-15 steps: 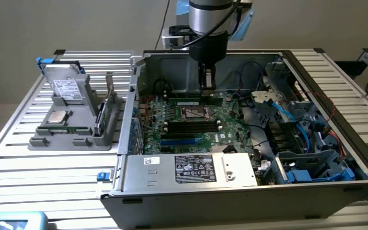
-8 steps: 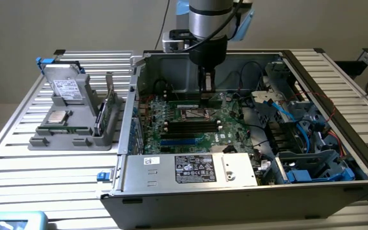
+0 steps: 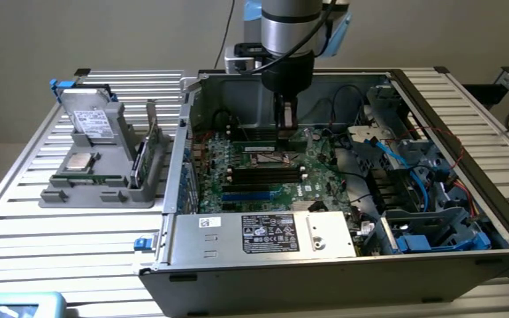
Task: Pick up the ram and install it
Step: 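Insert the ram into the slot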
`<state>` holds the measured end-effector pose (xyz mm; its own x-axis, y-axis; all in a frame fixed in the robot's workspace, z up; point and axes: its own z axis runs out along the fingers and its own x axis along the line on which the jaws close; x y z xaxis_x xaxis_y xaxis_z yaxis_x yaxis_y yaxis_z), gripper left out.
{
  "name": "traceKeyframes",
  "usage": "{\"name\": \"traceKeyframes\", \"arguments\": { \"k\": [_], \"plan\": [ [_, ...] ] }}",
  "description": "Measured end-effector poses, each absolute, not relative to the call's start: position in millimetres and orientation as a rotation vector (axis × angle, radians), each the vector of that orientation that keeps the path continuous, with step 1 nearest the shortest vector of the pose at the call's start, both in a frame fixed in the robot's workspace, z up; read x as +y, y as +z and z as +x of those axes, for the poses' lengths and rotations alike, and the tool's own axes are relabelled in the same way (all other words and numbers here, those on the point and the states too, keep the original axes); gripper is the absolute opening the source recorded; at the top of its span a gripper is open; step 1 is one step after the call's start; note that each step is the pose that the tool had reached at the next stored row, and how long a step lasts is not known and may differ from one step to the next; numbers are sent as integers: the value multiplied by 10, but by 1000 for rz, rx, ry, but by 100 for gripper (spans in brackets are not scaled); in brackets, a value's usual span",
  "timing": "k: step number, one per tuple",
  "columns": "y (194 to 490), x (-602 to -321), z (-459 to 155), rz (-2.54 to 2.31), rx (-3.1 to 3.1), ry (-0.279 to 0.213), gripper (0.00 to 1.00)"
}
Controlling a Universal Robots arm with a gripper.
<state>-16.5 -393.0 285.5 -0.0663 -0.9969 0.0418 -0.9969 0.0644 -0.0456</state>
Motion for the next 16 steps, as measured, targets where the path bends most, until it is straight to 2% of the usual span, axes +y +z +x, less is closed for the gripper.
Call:
{"name": "traceKeyframes", "arguments": {
  "k": [5, 16],
  "plan": [
    [2807, -3930, -164, -2154, 2298, -116, 12],
    [2707, -3939, -164, -2183, 2266, -112, 12]
  ]
}}
